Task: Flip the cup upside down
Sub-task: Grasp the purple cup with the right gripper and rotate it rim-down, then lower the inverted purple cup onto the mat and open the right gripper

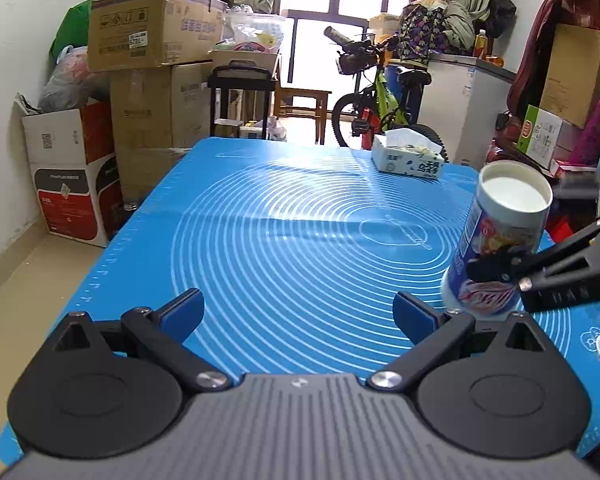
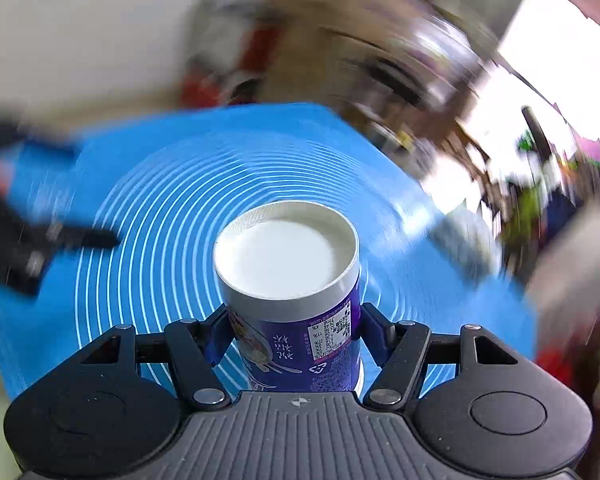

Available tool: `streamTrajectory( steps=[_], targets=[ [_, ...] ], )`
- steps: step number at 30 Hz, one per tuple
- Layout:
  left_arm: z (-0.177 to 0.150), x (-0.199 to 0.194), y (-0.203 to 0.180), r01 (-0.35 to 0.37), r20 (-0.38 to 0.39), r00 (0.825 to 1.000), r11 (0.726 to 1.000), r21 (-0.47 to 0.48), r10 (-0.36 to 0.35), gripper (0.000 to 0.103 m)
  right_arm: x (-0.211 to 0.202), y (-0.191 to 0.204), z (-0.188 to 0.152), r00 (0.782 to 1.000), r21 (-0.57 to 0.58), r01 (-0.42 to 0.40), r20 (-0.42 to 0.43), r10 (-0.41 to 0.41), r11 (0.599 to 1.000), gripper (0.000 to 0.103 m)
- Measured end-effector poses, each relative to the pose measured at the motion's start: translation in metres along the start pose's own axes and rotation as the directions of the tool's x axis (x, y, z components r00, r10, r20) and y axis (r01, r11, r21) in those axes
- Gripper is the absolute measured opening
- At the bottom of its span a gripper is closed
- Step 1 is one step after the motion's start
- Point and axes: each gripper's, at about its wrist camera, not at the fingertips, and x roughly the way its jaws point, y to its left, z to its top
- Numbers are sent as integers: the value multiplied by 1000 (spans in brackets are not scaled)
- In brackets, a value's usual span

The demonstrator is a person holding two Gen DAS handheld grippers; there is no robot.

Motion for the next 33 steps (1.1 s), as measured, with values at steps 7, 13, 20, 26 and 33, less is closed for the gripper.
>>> streamTrajectory(
  steps=[7, 13, 20, 26, 33],
  targets=[
    [-1, 4, -15, 13, -4, 1000, 1000, 11, -13, 99, 17, -42, -63, 992, 389, 28, 105, -74, 921, 64],
    [-3, 6, -26, 7, -12, 1000, 1000, 24, -7, 99, 20, -42, -80, 983, 389, 57, 141, -121, 920, 65],
    [-1, -2, -31, 1, -3, 1000, 999, 35, -1, 99, 1, -56, -106, 982, 415, 24, 162, -100, 910, 80],
    [-4, -13, -36, 4, -5, 1000, 998, 65, -4, 99, -40, -47, -130, 972, 438, 52, 184, -145, 897, 103],
    [-18, -28, -49, 8, -5, 1000, 996, 89, -8, 99, -87, -36, -169, 969, 469, 89, 163, -185, 879, 103]
  ],
)
